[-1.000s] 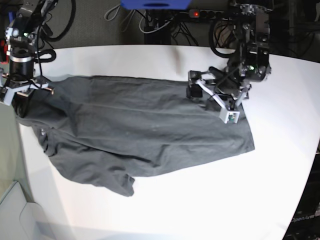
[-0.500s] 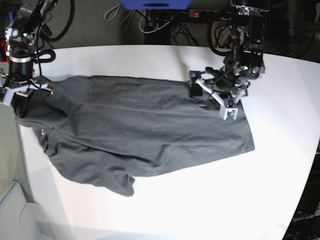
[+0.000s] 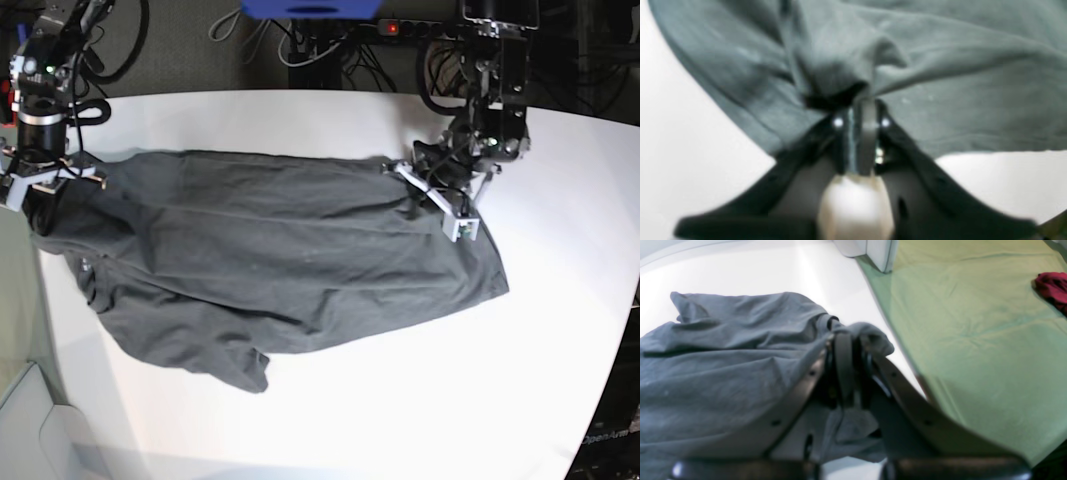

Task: Layout the t-shirt on the table in an organized manner, then fold the t-shirt properly
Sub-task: 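Release with the left gripper and grasp the shirt's hem edge, then lift the shirt with both grippers, stretching it between them, then lower the stretched shirt onto the table with both grippers, then release the shirt and raise both grippers above its edge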

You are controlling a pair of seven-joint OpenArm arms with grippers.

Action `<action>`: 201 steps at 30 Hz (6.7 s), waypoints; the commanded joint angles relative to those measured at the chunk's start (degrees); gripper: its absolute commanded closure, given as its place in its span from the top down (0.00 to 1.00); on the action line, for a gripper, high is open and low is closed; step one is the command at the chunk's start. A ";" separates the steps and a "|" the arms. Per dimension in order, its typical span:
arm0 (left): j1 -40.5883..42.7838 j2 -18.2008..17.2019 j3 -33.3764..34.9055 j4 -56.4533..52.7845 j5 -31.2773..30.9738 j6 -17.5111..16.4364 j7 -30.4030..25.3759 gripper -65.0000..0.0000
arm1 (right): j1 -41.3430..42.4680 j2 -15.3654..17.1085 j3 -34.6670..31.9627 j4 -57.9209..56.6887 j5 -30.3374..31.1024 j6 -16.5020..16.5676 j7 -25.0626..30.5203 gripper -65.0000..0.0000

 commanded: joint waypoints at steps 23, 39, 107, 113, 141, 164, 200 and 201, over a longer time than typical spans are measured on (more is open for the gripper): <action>-0.82 -1.23 -7.00 22.85 0.02 0.02 18.13 0.00 | 0.49 0.63 0.19 0.89 0.32 -0.05 1.76 0.00; 0.76 -11.95 -17.02 24.17 -30.75 0.20 18.13 0.00 | 3.83 2.57 1.95 1.33 0.67 -0.05 2.64 0.00; -4.16 -16.26 -53.24 23.20 -57.83 0.55 18.13 0.00 | 20.27 5.03 5.56 1.33 -6.89 -0.40 18.73 0.00; -12.95 -10.81 -43.48 15.82 -39.98 0.20 18.04 0.00 | 26.51 5.38 0.02 -4.39 -6.98 -0.31 8.27 0.00; -28.69 -10.72 -24.58 -20.05 -21.25 0.20 -10.01 0.00 | 49.36 10.30 -18.97 -53.18 -7.07 -0.31 5.63 0.00; -29.56 -14.68 -17.20 -21.37 -21.69 0.20 -9.30 0.88 | 54.55 14.61 -28.64 -60.39 -7.07 -0.31 5.10 0.62; -11.19 -16.17 -15.79 -10.12 -10.00 0.02 -1.21 0.90 | 19.65 10.57 -28.55 -30.32 -6.98 -0.31 5.01 0.61; -11.19 -16.26 -15.79 -8.89 -10.00 0.02 -0.78 0.89 | 19.91 10.57 -28.55 -30.32 -6.98 -0.31 5.01 0.58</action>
